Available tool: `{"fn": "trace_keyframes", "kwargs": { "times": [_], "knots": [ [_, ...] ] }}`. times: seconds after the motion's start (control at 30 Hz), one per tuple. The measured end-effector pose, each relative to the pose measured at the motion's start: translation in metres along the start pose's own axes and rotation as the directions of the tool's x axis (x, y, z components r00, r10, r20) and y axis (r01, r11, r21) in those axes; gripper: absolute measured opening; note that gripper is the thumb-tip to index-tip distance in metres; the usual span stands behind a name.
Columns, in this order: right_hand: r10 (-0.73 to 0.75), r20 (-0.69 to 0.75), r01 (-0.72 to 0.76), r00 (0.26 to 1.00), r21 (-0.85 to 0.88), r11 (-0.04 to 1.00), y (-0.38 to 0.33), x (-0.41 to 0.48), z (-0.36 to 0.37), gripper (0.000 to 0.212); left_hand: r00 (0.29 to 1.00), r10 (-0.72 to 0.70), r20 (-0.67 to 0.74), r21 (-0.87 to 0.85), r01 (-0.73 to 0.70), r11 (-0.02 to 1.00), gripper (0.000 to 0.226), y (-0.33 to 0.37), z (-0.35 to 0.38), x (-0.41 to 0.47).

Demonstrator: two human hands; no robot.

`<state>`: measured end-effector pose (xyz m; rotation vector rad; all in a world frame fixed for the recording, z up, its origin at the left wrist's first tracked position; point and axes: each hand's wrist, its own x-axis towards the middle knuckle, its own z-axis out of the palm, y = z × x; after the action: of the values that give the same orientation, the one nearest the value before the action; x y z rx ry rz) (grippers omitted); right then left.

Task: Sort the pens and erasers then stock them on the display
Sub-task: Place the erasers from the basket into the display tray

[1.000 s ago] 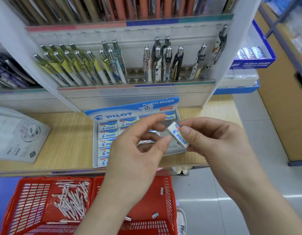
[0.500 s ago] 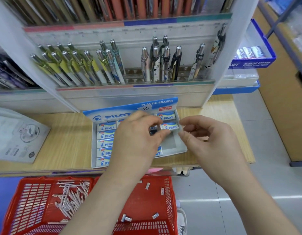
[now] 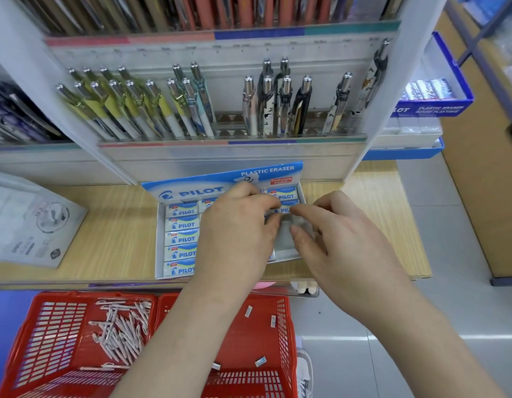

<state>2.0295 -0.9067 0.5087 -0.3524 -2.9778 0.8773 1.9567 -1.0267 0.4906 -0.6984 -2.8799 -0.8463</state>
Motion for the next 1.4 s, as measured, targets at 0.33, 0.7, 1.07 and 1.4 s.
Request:
{"fn": "trace_keyframes", "kwargs": {
  "times": [0.33, 0.7, 1.07, 1.4],
  "knots": [
    [-0.118, -0.254, 0.158, 0.96, 0.144, 0.977, -0.017, -0.026, 0.003, 0.021, 0.967, -0.255, -0.007, -0.41, 0.23, 0.883, 0.027, -0.024, -0.078, -0.074],
    [-0.245, 0.149, 0.205, 0.958, 0.241, 0.949, -0.049, -0.096, 0.138, 0.018, 0.8, -0.574, 0.172, -0.225, 0.599, 0.768, 0.042, -0.18, -0.061, -0.231],
    [0.115, 0.411, -0.128, 0.904, 0.003, 0.992, 0.111, -0.111, 0.483, 0.041, 0.744, -0.577, 0.337, 0.063, 0.593, 0.803, 0.032, -0.39, 0.206, -0.347],
    [0.214, 0.45, -0.129, 0.867, -0.214, 0.968, 0.235, -0.071, 0.691, 0.076, 0.759, -0.464, 0.457, 0.279, 0.374, 0.885, 0.044, -0.529, 0.442, -0.304]
  ]
}}
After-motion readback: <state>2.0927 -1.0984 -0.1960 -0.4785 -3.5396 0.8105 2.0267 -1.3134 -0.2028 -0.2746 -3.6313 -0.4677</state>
